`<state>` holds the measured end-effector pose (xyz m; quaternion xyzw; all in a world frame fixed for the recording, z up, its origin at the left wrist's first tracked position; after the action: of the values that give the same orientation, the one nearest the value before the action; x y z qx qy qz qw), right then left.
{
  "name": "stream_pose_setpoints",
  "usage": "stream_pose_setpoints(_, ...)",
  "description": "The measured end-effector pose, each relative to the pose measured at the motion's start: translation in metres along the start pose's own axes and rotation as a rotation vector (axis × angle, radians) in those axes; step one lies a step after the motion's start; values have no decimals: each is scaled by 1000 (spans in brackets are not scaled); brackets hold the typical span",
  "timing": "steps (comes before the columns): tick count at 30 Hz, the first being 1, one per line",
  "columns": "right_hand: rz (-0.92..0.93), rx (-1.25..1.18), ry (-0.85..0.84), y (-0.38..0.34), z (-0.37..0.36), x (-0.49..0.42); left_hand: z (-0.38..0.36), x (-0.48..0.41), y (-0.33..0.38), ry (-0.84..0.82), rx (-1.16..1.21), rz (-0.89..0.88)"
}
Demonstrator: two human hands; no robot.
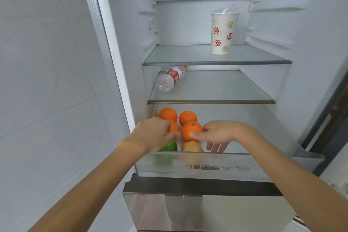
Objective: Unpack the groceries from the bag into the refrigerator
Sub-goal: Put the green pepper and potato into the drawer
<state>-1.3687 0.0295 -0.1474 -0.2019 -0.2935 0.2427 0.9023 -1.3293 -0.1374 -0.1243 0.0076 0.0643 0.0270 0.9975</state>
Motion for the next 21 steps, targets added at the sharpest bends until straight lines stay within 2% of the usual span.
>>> stream_pose_setpoints(1, 53, -48, 71, 0, 10, 11, 10, 9, 1, 72, 57, -41)
stream_pose_setpoints(3, 150, 4, 177, 5, 23, 39, 26, 30, 4, 191, 234, -155)
stream_pose_setpoints(5, 204, 52, 165, 15, 16, 65, 29, 51, 9, 193, 345, -263)
stream_pose_setpoints(8, 176, 186, 157, 36, -5, 93, 11, 65, 17, 202, 182, -340)
stream_pose_setpoints(11, 212, 302, 389, 41, -2, 98, 6, 62, 14, 271, 122, -297)
stream_pose_setpoints(14, 228, 327, 521, 37, 6, 96, 5, 54, 10, 284, 78, -261)
stream_pose_setpoints(17, 228, 412, 557, 33, 11, 95, 1, 50, 7, 242, 51, -246)
stream_pose_setpoints(21, 218, 521, 517, 36, 10, 88, -3, 49, 8, 242, -14, -265)
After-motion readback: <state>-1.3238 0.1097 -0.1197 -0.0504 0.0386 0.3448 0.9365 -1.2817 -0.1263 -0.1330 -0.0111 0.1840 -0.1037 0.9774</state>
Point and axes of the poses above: each hand's wrist, its own x-axis away from the middle knuckle, its own z-axis out of the back of the hand, y = z × x, the point moved 7 cm from there along -x, towards the middle knuckle, and after that the axes turned 9 degrees about z, right-handed, at the moved point
